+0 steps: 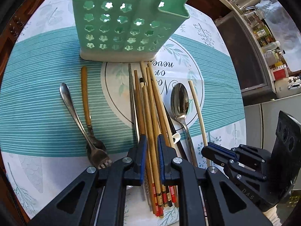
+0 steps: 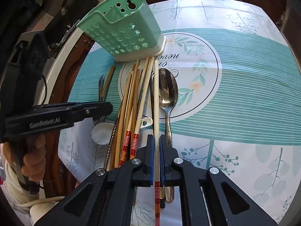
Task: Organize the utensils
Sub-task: 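Grasp the silver metal chopstick with the left tool while the right tool grasps a cream chopstick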
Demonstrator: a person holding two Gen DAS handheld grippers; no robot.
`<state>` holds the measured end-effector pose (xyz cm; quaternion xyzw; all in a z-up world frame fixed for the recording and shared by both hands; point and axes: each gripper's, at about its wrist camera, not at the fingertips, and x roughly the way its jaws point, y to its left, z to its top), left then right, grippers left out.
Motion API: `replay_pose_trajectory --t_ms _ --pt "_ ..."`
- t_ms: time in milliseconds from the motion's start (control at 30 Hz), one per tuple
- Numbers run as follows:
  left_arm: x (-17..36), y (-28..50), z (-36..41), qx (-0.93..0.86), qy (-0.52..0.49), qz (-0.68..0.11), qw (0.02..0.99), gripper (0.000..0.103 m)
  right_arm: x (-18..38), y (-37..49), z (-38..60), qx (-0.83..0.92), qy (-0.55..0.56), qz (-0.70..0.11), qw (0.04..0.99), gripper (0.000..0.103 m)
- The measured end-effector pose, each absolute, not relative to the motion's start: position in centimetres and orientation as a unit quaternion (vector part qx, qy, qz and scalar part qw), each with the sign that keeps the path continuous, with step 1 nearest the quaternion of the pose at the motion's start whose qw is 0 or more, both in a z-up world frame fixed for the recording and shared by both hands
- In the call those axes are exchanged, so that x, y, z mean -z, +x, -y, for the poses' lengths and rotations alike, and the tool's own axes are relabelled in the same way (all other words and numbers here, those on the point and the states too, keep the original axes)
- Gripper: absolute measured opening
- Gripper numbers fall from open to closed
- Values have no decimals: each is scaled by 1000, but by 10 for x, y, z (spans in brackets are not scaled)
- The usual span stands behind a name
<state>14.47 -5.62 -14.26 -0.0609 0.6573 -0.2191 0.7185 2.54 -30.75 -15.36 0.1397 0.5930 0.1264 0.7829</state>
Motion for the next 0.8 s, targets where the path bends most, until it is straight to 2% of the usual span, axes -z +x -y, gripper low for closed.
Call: replay_pose_trajectory --t_ms 800 --pt "172 151 56 186 -38 -678 710 8 158 27 306 -129 157 -590 782 5"
